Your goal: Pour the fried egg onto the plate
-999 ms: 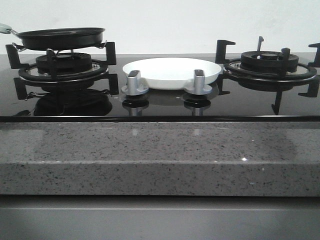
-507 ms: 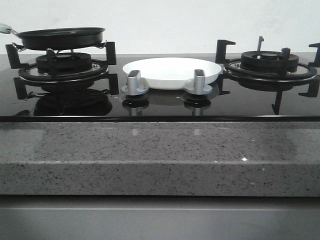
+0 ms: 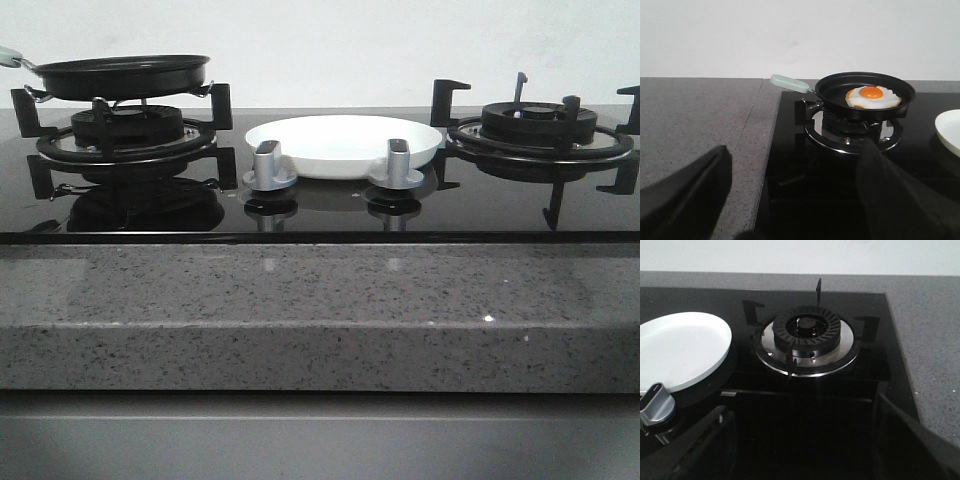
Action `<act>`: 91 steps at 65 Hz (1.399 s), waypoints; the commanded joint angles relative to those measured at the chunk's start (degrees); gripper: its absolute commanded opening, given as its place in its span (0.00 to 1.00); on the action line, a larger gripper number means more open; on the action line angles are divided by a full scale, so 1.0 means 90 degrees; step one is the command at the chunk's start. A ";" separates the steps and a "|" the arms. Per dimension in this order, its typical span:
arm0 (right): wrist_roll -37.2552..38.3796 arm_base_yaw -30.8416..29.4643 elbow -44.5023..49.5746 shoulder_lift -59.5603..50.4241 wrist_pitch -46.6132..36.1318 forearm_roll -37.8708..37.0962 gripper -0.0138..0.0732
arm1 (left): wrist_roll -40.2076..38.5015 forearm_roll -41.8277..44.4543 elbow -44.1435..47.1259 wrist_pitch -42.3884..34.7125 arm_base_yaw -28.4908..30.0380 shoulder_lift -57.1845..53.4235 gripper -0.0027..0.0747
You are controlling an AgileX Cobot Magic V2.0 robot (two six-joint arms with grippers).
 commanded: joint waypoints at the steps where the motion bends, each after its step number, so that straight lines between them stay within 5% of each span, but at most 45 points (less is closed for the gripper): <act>1: -0.0014 0.0100 -0.0601 0.0562 -0.0339 0.0106 0.72 | -0.0039 -0.0015 -0.0231 -0.0458 -0.0049 0.0082 0.66; 32: -0.0014 0.1236 -0.3817 0.4072 0.1397 0.0158 0.55 | -0.0039 -0.0015 -0.0231 -0.0458 -0.0049 0.0082 0.66; 66: -0.0299 0.1263 -0.7748 0.7135 0.4335 0.0164 0.54 | -0.0039 -0.0015 -0.0231 -0.0458 -0.0049 0.0082 0.66; 91: -0.0638 0.1263 -0.9586 0.8487 0.5269 0.0155 0.54 | -0.0039 -0.0015 -0.0231 -0.0458 -0.0049 0.0082 0.66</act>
